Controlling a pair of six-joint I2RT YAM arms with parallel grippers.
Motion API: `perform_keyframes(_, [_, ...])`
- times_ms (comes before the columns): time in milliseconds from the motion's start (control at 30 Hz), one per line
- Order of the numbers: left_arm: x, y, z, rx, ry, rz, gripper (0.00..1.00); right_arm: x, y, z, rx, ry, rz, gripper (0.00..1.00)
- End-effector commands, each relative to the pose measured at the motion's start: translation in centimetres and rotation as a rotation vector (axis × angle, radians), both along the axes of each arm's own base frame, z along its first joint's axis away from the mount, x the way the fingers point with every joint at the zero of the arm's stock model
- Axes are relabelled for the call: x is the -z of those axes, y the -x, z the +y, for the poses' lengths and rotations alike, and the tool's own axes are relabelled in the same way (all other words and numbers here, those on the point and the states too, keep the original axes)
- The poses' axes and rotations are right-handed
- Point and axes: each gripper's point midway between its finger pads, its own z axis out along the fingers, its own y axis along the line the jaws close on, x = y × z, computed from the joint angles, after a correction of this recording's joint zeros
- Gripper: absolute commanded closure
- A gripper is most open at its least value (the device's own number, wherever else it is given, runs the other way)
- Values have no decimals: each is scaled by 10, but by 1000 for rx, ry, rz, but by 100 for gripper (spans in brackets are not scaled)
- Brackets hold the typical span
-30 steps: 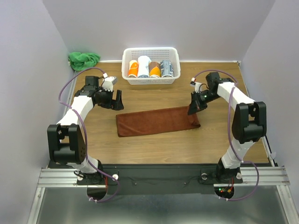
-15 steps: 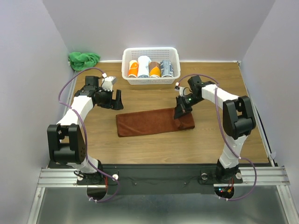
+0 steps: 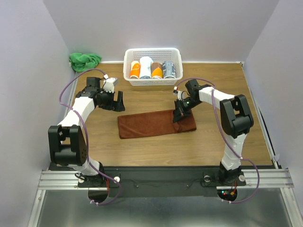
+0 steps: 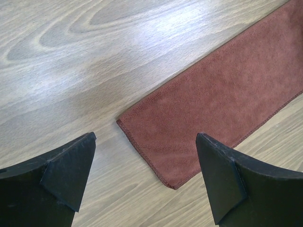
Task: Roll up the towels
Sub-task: Fold the towel
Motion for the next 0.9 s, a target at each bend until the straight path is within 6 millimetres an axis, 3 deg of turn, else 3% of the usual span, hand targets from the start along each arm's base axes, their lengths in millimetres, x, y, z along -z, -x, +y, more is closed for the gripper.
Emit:
perform_keyframes(0, [-10, -8, 1, -2, 3, -26, 1, -6, -17, 14, -9, -20, -55, 99])
perform_keyframes(267, [-5, -7, 2, -4, 1, -14, 1, 1, -15, 22, -17, -27, -23, 99])
perform_keyframes(333, [-5, -7, 1, 0, 3, -15, 1, 0, -15, 24, -16, -32, -16, 88])
perform_keyframes(367, [-5, -7, 1, 0, 3, -15, 1, -2, -15, 24, -17, -35, -20, 74])
perform_keyframes(467, [-7, -6, 0, 7, 6, -17, 1, -15, -15, 26, -19, -53, -43, 54])
perform_keyframes(700, [-15, -6, -1, 11, 15, -57, 1, -53, -19, 23, -13, -79, -137, 55])
perform_keyframes(767, [-18, -3, -4, 23, 27, -66, 1, -61, -25, 19, -8, -75, -177, 60])
perform_keyframes(867, [-17, 0, -5, 34, 33, -75, 1, -68, -43, 1, 42, -71, -213, 75])
